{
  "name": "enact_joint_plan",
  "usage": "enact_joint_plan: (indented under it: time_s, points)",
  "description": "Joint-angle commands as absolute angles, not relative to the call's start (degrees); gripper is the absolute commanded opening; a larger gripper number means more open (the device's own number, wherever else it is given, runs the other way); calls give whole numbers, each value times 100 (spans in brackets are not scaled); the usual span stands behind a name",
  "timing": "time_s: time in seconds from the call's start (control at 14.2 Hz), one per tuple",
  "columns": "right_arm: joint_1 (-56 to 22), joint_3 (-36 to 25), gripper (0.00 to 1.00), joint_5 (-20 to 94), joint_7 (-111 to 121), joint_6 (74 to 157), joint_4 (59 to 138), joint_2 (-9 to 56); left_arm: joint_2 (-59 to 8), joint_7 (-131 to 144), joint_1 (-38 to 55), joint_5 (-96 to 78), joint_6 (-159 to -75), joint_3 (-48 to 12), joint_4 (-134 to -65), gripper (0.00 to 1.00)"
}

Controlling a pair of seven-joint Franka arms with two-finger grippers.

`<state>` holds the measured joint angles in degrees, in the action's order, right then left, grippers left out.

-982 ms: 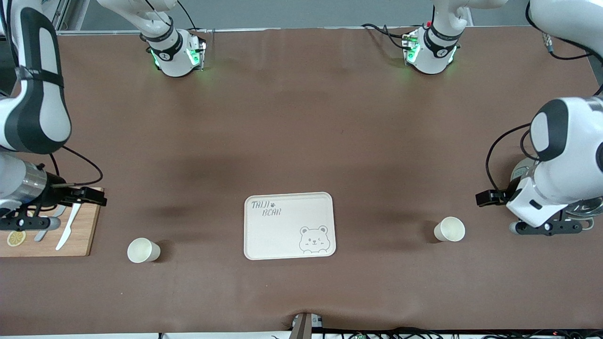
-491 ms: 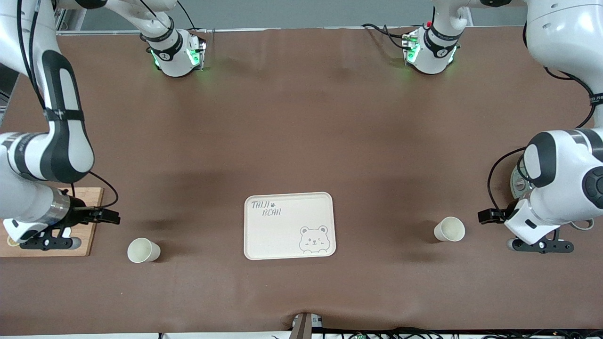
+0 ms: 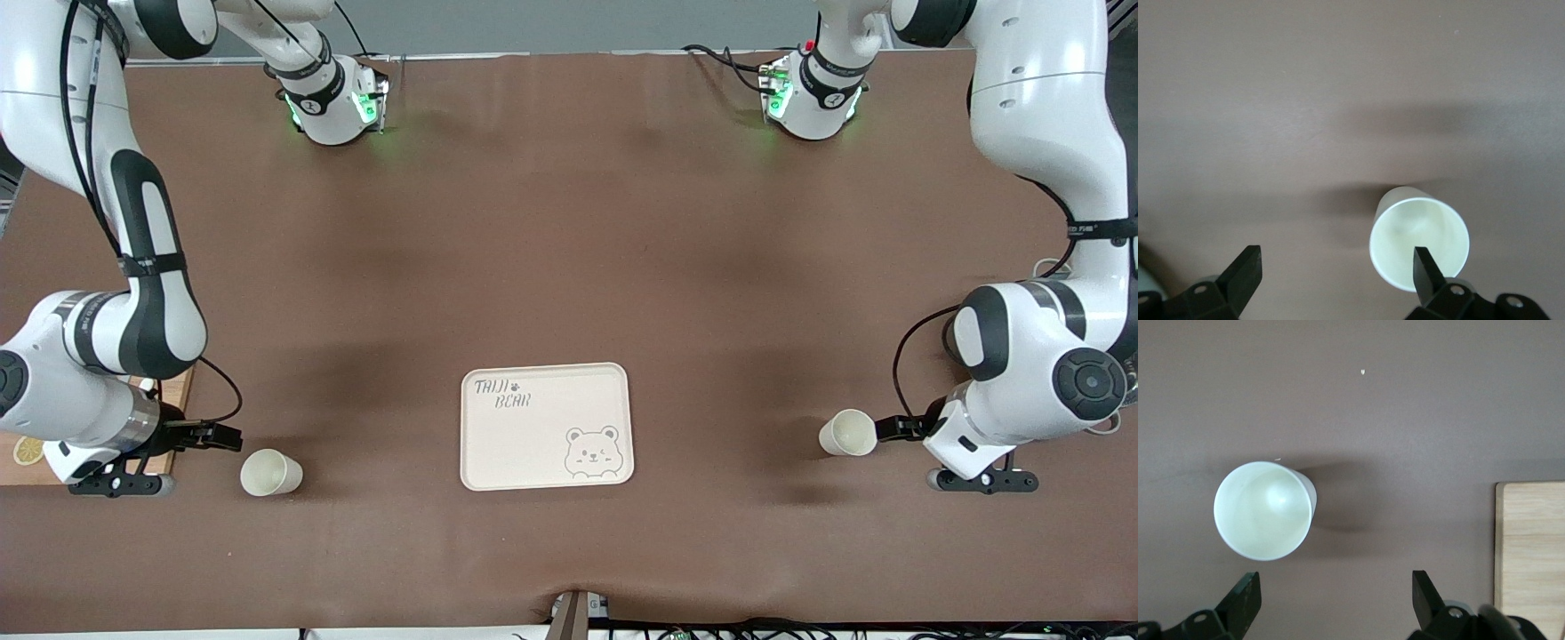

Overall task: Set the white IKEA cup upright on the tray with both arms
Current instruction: 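Lower the right gripper to one white cup while the left gripper reaches the other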

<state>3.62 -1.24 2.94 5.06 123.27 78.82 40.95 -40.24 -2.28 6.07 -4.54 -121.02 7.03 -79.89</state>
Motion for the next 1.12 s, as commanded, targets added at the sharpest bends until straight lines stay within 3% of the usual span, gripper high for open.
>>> enact_joint_plan:
  time_s: [0.0,0.49,0.56,0.7,0.77,0.84,0.91,1.05]
  points:
    - [422,-88,100,343,466,12278,7497,4350,-4227,-316,624,-694,-12321,686,-7937,100]
    - [413,-18,100,448,466,12621,7084,4922,-4465,-316,686,-765,-12428,686,-8112,100]
    - [404,-18,100,448,466,12621,7084,4939,-4465,-316,694,-730,-12428,686,-8138,94]
    - [369,-26,100,439,475,12630,7093,4983,-4465,-316,729,-703,-12428,668,-8182,59]
    - [369,-26,100,439,475,12630,7101,5001,-4465,-316,729,-703,-12436,668,-8200,56]
    - [369,-26,100,448,475,12630,7119,5027,-4465,-316,729,-703,-12480,668,-8209,44]
    - [369,-26,100,448,475,12639,7119,5062,-4465,-316,729,-703,-12515,668,-8226,24]
    - [360,-26,100,457,475,12639,7137,5071,-4465,-316,729,-703,-12577,659,-8253,0]
